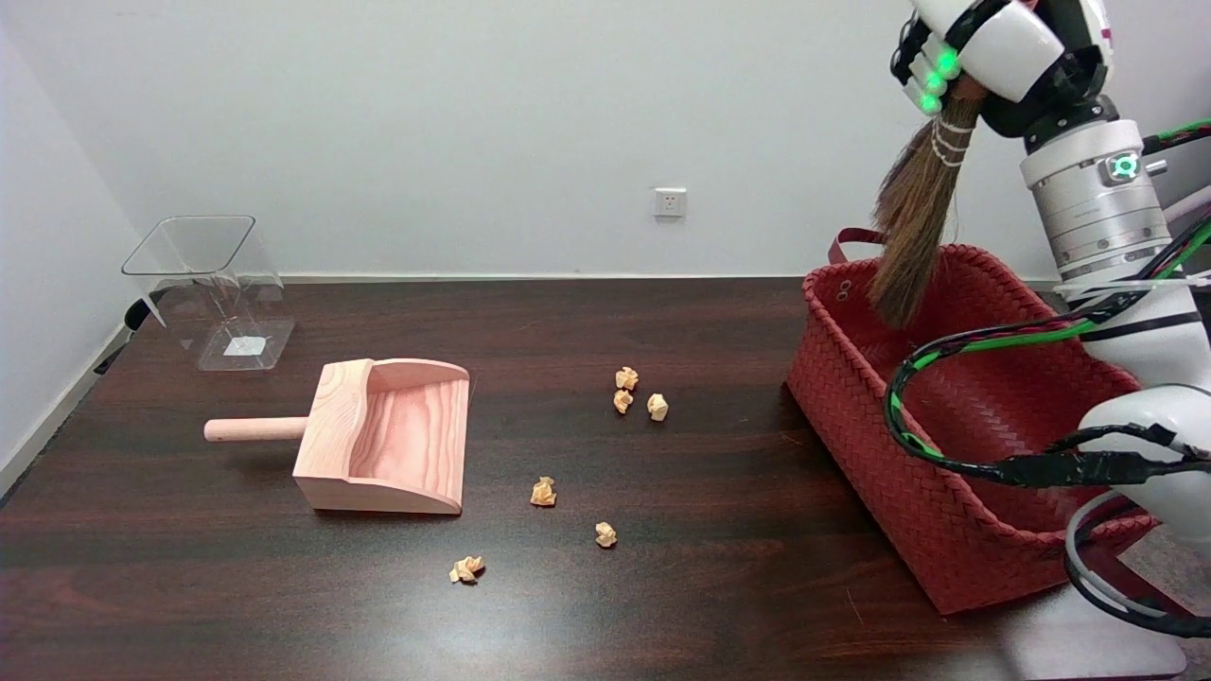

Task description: Pick up the broom by its handle.

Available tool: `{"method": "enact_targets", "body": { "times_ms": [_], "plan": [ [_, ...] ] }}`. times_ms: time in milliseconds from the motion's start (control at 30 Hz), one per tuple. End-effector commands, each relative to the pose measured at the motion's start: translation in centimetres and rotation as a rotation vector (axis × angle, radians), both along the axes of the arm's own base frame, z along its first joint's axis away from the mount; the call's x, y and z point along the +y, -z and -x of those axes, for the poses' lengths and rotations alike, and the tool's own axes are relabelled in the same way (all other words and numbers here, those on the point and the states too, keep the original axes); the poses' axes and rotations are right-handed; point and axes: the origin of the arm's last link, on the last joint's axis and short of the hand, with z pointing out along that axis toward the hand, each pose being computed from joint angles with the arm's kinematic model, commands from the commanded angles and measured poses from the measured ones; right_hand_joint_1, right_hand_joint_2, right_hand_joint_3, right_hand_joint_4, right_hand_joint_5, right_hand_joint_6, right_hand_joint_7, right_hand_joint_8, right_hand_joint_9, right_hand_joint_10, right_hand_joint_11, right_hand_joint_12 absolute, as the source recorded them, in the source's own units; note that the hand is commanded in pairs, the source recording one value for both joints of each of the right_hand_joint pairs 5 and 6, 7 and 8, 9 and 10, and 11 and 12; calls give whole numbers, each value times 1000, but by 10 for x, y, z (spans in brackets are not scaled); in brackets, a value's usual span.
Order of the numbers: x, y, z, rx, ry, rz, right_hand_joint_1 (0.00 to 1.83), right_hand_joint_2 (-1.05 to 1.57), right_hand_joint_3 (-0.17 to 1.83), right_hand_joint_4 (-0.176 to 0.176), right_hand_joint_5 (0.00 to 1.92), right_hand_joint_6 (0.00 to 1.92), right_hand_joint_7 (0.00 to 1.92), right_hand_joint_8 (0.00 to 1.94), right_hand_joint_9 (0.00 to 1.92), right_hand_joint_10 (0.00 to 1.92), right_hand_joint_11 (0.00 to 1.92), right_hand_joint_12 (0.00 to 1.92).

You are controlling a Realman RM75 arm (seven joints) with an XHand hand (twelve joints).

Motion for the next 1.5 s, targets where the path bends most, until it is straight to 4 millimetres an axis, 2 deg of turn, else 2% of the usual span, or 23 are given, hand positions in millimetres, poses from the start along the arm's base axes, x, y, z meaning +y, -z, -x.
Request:
{"method": "enact_targets", "body": {
  "times_ms": [33,467,500,533,567,1133,1500],
  "plan": [
    [5,1,-13,-61,-91,-44,878,1379,452,0,1920,1920,1920,1920,1920,1920,1920,1920],
    [2,22,0,-129,-62,-193,864,1423,454,0,1920,1920,1920,1920,1920,1920,1920,1920],
    [29,82,-31,-212,-165,-487,859,1436,455,0,1920,1920,1920,1920,1920,1920,1920,1920],
    [3,29,0,-156,-64,-239,857,1442,455,0,1920,1920,1920,1920,1920,1920,1920,1920],
    [1,26,3,-155,-54,-228,853,1450,457,0,1920,1920,1920,1920,1920,1920,1920,1920],
    [-10,45,26,-150,74,-289,840,1472,485,0,1920,1920,1920,1920,1920,1920,1920,1920],
    [-19,60,52,-163,194,-301,844,1455,503,0,1920,1920,1920,1920,1920,1920,1920,1920]
  ]
}}
